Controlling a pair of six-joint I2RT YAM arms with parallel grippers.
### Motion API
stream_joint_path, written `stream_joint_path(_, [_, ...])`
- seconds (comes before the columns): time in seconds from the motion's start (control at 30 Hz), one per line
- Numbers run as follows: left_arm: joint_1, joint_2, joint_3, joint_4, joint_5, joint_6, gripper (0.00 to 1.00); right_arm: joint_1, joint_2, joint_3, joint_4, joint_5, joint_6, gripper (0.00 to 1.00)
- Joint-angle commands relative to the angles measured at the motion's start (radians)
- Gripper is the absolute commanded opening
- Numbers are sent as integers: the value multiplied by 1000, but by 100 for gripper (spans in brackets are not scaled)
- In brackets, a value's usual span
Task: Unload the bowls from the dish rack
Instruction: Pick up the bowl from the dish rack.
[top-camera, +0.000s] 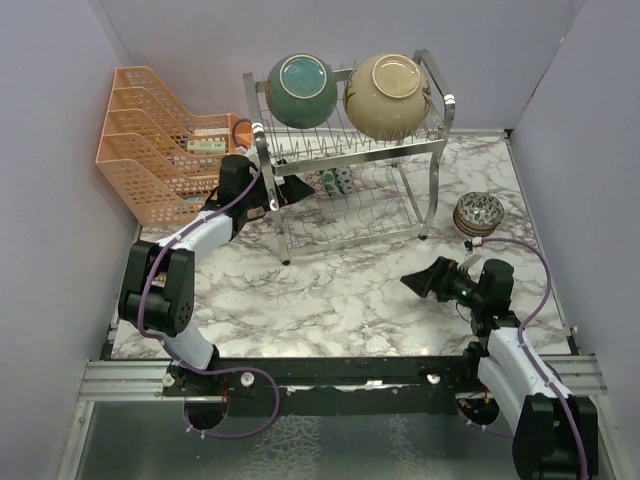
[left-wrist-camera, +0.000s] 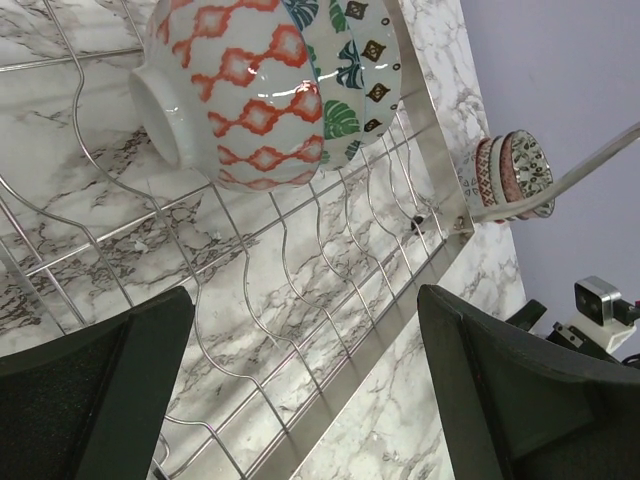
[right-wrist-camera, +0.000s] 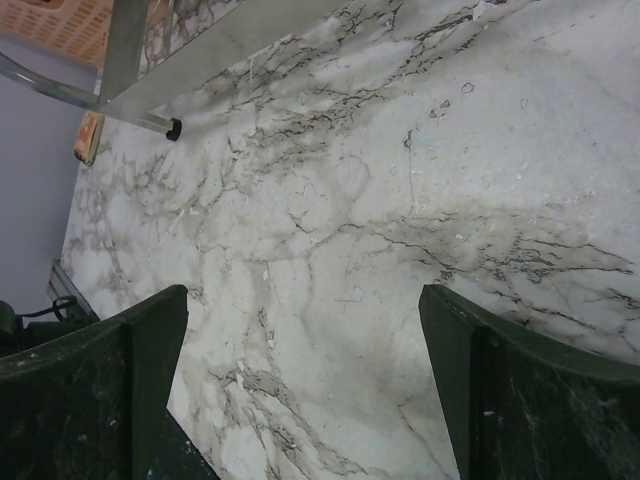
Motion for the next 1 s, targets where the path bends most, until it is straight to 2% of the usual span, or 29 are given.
stream_joint_path(0.0, [18, 8, 28, 11, 4, 27, 98, 6, -1, -13, 38, -25, 6, 98])
stream_joint_path(0.43, [36, 109, 74, 92, 7, -68, 97, 5, 8, -13, 41, -24, 6, 98])
stream_joint_path(0.6, [47, 148, 116, 25, -74, -21, 99, 5, 5, -14, 39, -24, 7, 98])
stream_joint_path(0.73, [72, 192, 108, 102, -19, -67, 99, 5, 3, -15, 40, -23, 8, 98])
stream_joint_path(0.97, [74, 218, 88, 225, -7, -123, 99, 5, 11, -14, 44, -23, 7, 98])
